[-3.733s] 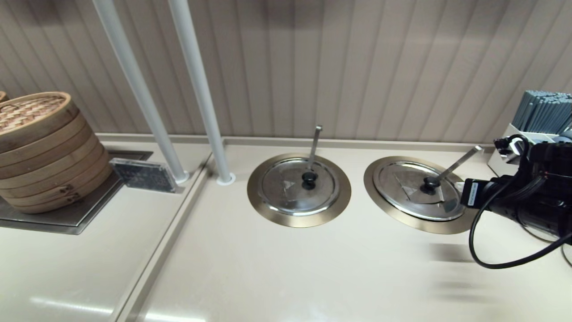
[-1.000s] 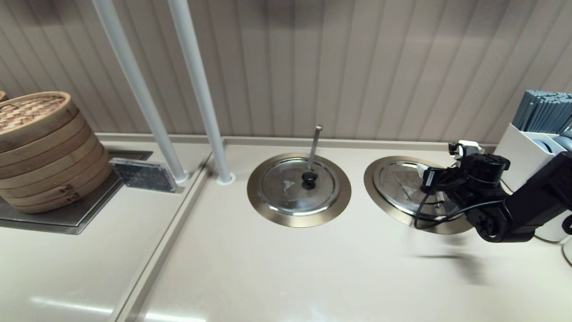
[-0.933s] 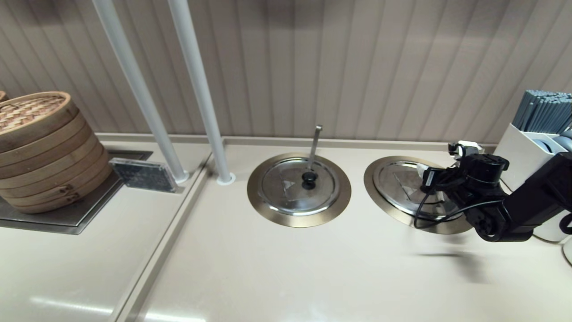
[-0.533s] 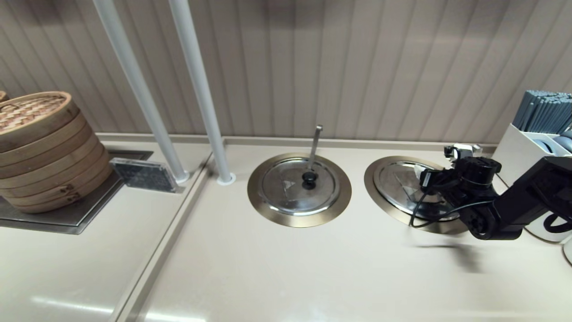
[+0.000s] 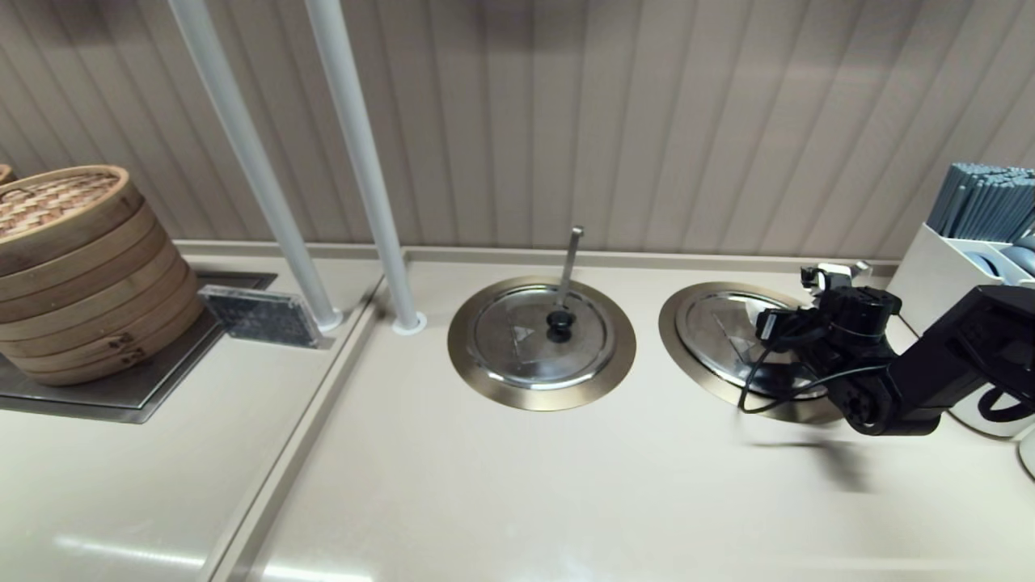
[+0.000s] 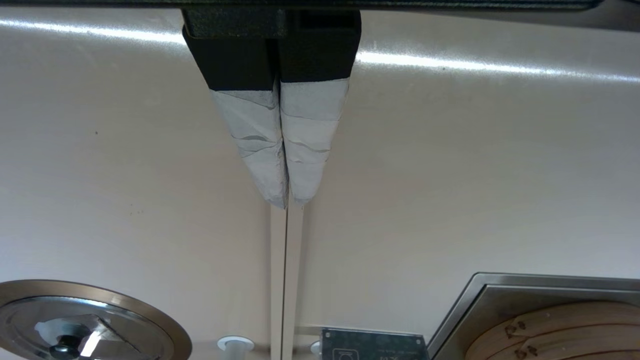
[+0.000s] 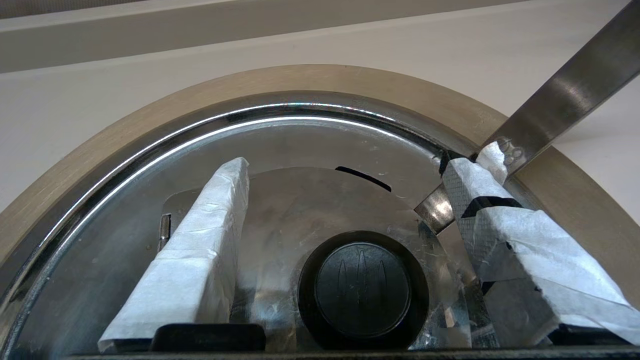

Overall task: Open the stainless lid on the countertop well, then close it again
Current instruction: Open the lid

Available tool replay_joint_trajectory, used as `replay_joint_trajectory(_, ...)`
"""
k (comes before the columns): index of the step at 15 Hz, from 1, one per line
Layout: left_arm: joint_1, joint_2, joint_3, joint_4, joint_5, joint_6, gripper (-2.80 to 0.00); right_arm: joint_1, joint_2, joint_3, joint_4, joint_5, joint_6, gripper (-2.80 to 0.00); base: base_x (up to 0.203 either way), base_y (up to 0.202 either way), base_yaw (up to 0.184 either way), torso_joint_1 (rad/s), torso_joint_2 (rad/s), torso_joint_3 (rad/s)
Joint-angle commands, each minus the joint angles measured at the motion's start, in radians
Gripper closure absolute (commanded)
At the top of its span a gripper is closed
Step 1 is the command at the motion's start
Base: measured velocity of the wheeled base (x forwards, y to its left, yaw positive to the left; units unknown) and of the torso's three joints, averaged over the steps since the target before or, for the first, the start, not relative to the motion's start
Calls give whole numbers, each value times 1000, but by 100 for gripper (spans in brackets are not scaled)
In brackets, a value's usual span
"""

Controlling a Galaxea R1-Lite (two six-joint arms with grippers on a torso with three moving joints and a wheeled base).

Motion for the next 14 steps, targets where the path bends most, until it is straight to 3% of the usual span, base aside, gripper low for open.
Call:
replay_joint_trajectory(1, 0, 0, 1, 0, 0, 0, 0, 2, -1, 6, -6, -1, 0, -280, 0, 0, 0, 0, 0, 0)
replay_joint_trajectory(14, 0, 0, -1, 0, 0, 0, 0, 28, 10, 41, -11, -2, 30, -280, 0, 0, 0, 0, 0, 0)
